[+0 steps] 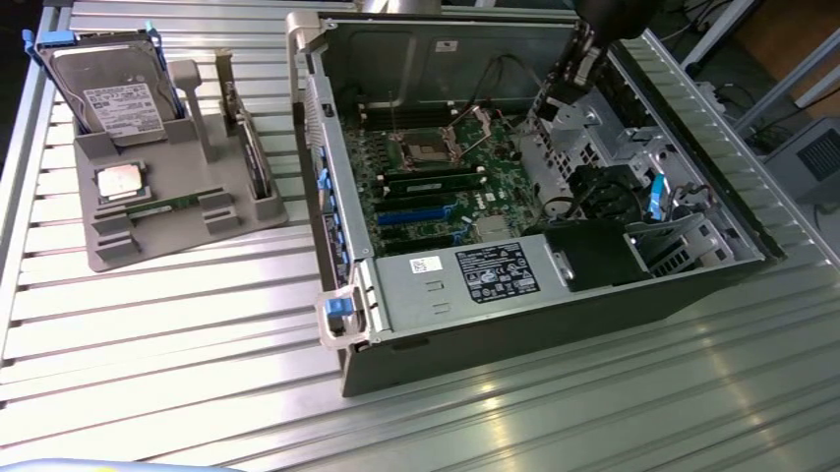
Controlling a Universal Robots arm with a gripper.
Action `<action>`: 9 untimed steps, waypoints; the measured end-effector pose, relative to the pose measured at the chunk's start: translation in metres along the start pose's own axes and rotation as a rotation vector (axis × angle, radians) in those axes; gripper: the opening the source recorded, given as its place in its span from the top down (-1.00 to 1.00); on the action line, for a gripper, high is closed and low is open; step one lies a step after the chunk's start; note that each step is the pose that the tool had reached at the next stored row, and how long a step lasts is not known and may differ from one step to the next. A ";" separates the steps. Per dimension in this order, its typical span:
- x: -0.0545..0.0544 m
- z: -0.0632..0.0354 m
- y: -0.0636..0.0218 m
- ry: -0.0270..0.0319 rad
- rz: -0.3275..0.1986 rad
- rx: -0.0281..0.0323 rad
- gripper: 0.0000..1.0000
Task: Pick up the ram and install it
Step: 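Press down the ram until it locks into place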
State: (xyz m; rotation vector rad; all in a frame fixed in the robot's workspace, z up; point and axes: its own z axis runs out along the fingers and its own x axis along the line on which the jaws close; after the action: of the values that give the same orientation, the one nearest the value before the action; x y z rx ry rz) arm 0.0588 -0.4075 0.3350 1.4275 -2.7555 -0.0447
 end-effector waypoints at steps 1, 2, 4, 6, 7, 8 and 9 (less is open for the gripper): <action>0.000 0.0000 0.0000 -0.0001 0.010 0.0001 0.79; 0.000 0.0000 0.0000 -0.0002 0.017 0.0001 0.79; 0.000 0.0000 0.0000 -0.0003 0.036 0.0002 0.79; 0.000 0.0000 0.0000 -0.0006 0.048 0.0001 0.79; 0.000 -0.0001 0.0000 -0.0008 0.056 0.0000 0.79; 0.000 -0.0001 0.0000 -0.0009 0.062 -0.0001 0.79; 0.000 -0.0001 0.0000 -0.0011 0.071 -0.0001 0.79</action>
State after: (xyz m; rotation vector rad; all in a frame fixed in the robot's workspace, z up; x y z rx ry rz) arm 0.0588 -0.4075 0.3350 1.3294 -2.8041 -0.0436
